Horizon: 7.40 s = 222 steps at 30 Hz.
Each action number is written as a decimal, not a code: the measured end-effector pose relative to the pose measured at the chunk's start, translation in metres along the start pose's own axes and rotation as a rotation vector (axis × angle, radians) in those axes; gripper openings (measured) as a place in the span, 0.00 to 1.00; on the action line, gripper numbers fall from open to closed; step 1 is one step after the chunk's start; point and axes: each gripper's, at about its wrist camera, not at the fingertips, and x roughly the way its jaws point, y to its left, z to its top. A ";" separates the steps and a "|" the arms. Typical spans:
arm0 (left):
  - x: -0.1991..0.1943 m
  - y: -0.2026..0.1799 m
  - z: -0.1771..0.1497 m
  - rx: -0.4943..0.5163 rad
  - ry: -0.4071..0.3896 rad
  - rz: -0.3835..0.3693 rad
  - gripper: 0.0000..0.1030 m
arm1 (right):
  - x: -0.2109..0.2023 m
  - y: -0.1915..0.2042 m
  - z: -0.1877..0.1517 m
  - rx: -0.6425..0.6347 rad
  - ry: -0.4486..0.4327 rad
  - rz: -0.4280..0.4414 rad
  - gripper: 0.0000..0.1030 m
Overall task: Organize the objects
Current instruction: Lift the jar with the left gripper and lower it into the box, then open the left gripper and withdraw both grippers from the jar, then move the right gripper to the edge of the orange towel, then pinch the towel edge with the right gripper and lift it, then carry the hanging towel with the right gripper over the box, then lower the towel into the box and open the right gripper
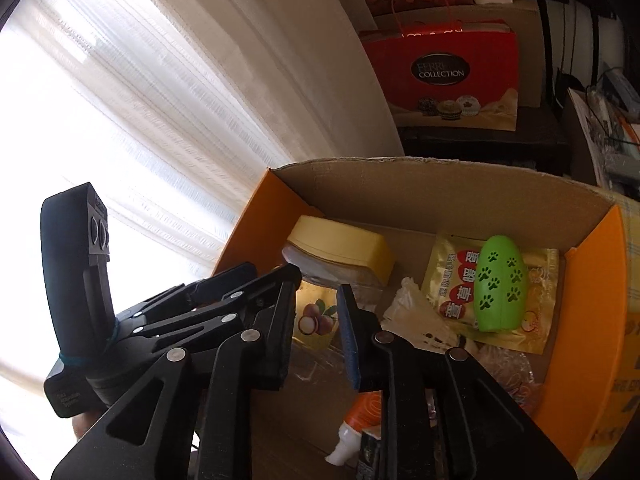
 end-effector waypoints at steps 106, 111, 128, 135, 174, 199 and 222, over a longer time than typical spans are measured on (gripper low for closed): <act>0.109 -0.344 -0.097 0.446 0.283 -0.043 0.86 | -0.239 -0.319 -0.133 0.244 -0.093 -0.605 0.06; 0.124 -0.341 -0.106 0.437 0.308 -0.055 0.73 | -0.233 -0.323 -0.142 0.263 -0.082 -0.594 0.06; 0.113 -0.342 -0.104 0.445 0.257 -0.124 0.08 | -0.237 -0.303 -0.137 0.230 -0.105 -0.584 0.06; 0.068 -0.342 -0.082 0.468 0.183 -0.156 0.08 | -0.259 -0.274 -0.123 0.181 -0.163 -0.578 0.06; -0.036 -0.054 0.032 0.120 -0.004 0.013 0.08 | -0.111 -0.055 -0.006 -0.118 -0.157 -0.192 0.06; -0.001 0.008 0.027 0.043 0.040 0.133 0.39 | -0.041 -0.074 -0.011 -0.027 -0.036 -0.234 0.30; -0.061 -0.087 -0.044 0.261 -0.141 0.150 0.91 | -0.131 -0.065 -0.065 -0.081 -0.193 -0.374 0.82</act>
